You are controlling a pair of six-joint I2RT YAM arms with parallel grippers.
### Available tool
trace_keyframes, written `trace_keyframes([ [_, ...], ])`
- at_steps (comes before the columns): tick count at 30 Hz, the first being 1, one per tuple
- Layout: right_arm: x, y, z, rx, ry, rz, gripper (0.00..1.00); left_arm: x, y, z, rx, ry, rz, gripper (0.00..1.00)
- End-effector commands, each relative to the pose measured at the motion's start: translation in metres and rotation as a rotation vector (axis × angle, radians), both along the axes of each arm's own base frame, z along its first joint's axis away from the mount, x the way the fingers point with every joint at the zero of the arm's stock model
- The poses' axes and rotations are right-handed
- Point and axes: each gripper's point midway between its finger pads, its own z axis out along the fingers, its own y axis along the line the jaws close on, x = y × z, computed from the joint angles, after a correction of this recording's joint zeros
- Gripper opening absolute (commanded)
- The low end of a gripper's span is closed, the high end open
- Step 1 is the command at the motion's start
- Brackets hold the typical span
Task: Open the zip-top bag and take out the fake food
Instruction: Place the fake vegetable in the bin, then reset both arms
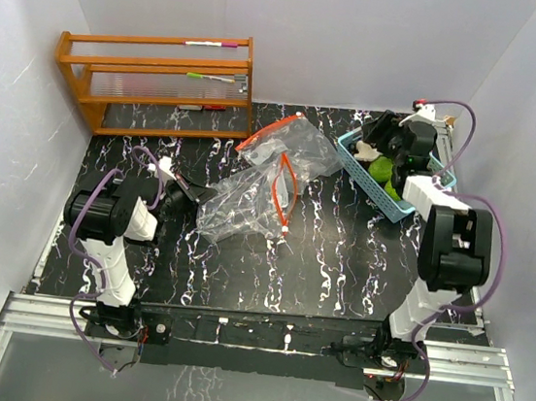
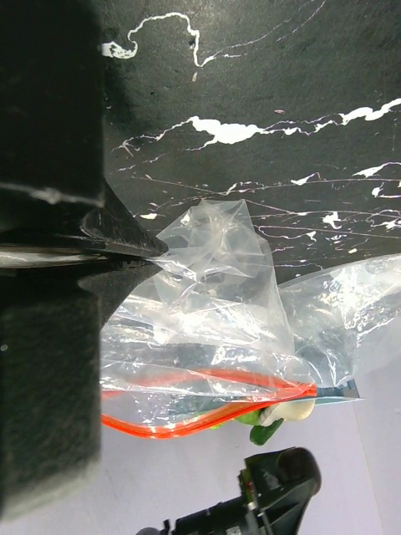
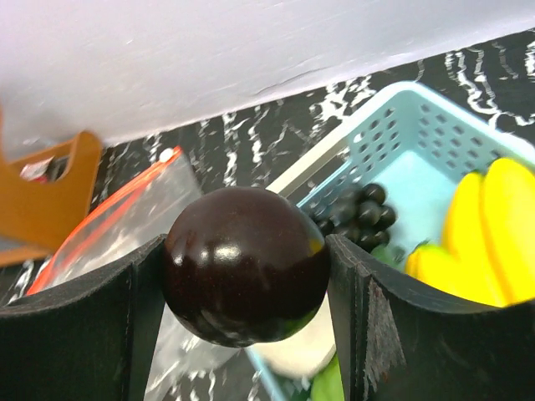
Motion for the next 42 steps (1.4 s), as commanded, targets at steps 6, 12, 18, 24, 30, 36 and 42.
trace_keyframes([
  [6,0.069,-0.048,0.000,-0.025,-0.015,-0.160,0.60,0.001,-0.003,0.026,-0.008,-0.078,-0.026,0.00],
  [12,0.072,-0.048,-0.008,-0.054,0.007,-0.146,0.90,-0.003,-0.003,0.031,-0.004,-0.095,-0.029,0.00],
  [18,0.061,-0.049,0.017,-0.064,-0.051,-0.151,0.98,-0.002,-0.005,0.037,-0.024,-0.106,-0.040,0.12],
  [24,0.033,-0.045,0.044,-0.062,-0.120,-0.146,0.98,0.004,-0.002,0.053,-0.006,-0.124,-0.023,0.64],
  [30,0.002,-0.015,0.054,-0.105,-0.136,-0.093,0.98,0.008,0.010,0.085,0.118,-0.182,0.026,0.97],
  [36,-0.033,0.041,0.041,-0.204,-0.105,-0.013,0.98,0.001,0.026,0.130,0.174,-0.267,0.110,0.97],
  [42,-0.077,0.073,-0.018,-0.322,0.060,-0.015,0.98,-0.009,0.075,0.127,0.468,-0.143,0.256,0.97],
])
